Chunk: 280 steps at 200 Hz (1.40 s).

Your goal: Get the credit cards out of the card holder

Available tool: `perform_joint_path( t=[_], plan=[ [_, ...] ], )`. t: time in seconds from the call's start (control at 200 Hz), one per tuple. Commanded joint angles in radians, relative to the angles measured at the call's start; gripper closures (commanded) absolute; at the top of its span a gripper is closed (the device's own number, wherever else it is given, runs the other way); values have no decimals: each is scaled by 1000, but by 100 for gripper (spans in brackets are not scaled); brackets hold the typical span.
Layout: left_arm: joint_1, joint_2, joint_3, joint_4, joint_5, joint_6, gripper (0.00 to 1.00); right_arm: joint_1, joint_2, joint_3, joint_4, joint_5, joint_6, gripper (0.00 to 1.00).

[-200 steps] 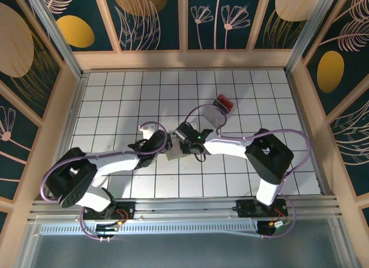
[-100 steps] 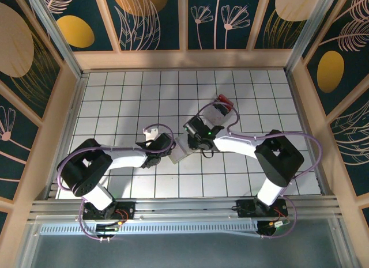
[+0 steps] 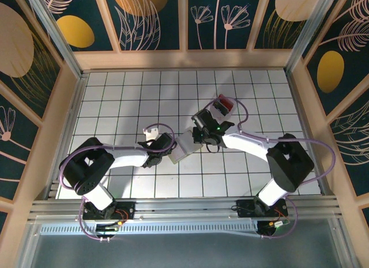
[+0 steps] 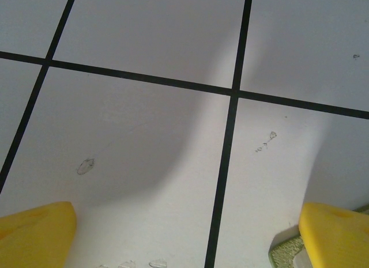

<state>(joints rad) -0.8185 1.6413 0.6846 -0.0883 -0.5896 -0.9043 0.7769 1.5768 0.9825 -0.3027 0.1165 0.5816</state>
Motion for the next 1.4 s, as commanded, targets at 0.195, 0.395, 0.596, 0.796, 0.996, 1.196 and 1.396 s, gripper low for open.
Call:
perform_joint_path(
  t=[0.195, 0.395, 0.596, 0.796, 0.996, 1.196, 1.396],
  plan=[
    [0, -144, -21, -52, 28, -9, 1, 2, -6, 73, -5, -216, -47, 83],
    [-2, -201, -65, -28, 128, -30, 1, 2, 76, 96, -1, -320, -78, 82],
    [-3, -157, -94, -22, 159, -47, 1, 2, 139, 107, 8, -373, -87, 76],
    [-4, -74, -66, -26, 131, -34, 1, 3, 188, 114, 22, -408, -94, 73],
    [-4, -19, -37, -28, 98, -32, 1, 4, 221, 117, 30, -427, -98, 68],
    [-3, 0, -36, -42, 69, -35, 1, 4, 251, 118, 49, -444, -91, 66],
    [-3, 9, -33, -46, 58, -32, 1, 2, 270, 111, 86, -473, -80, 67]
  ],
)
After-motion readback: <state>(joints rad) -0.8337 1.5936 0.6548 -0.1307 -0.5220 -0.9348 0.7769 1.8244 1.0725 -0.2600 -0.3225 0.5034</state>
